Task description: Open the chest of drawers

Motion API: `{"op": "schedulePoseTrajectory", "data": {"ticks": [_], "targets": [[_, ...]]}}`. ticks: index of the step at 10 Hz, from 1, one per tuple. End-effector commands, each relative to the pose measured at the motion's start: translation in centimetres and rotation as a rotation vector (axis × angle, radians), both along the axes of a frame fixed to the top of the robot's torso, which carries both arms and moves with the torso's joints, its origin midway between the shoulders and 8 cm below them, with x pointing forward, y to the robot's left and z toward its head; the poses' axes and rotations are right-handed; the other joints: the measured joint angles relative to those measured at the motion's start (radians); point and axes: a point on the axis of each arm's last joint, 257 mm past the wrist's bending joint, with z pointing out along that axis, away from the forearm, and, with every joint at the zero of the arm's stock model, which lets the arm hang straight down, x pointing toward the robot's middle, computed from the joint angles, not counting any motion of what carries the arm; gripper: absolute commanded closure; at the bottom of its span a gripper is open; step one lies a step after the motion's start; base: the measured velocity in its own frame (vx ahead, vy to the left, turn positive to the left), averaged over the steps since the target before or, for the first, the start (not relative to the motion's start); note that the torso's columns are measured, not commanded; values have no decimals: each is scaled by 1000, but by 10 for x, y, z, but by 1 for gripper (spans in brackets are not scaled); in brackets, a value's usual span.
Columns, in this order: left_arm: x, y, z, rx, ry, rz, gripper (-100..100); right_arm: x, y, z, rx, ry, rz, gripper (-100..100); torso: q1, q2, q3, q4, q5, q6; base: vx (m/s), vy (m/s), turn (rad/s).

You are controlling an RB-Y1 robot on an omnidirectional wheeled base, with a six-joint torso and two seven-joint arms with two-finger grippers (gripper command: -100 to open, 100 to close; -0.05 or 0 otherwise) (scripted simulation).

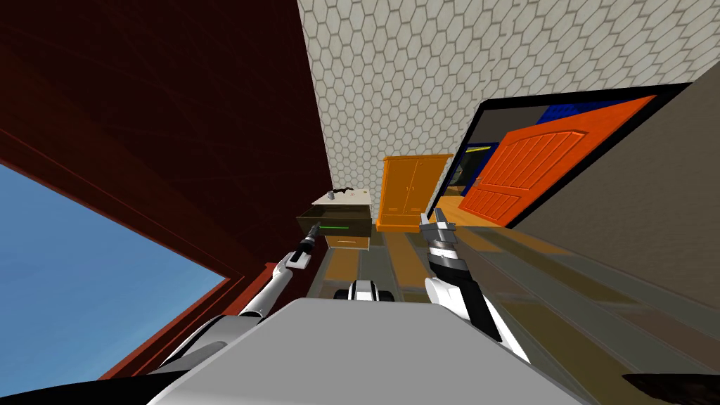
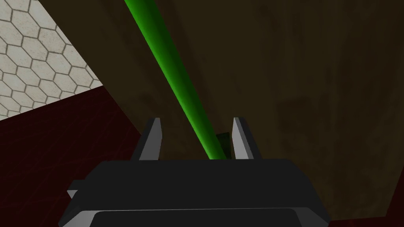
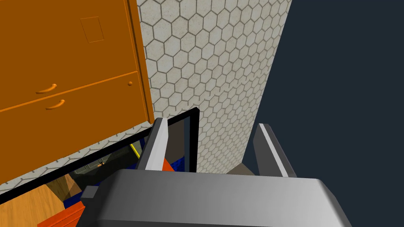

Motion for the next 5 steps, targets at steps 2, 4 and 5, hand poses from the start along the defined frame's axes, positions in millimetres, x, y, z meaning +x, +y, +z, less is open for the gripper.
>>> {"op": "schedulePoseTrajectory", "data": {"ticks": [2, 4, 5], "targets": [[22, 19, 32, 2, 4, 17, -100, 0, 0, 0, 0, 0, 0, 0, -1, -2, -2, 0, 0, 2, -44, -31, -40], [32, 27, 50, 2, 4, 24, -100, 0, 0, 0, 0, 0, 0, 0, -5, 8, 4, 4, -2, 2, -55, -27, -41], [29, 24, 38, 2, 15, 23, -100, 0, 0, 0, 0, 0, 0, 0, -6, 11, 6, 7, -4, 1, -23, -8, -11]]}}
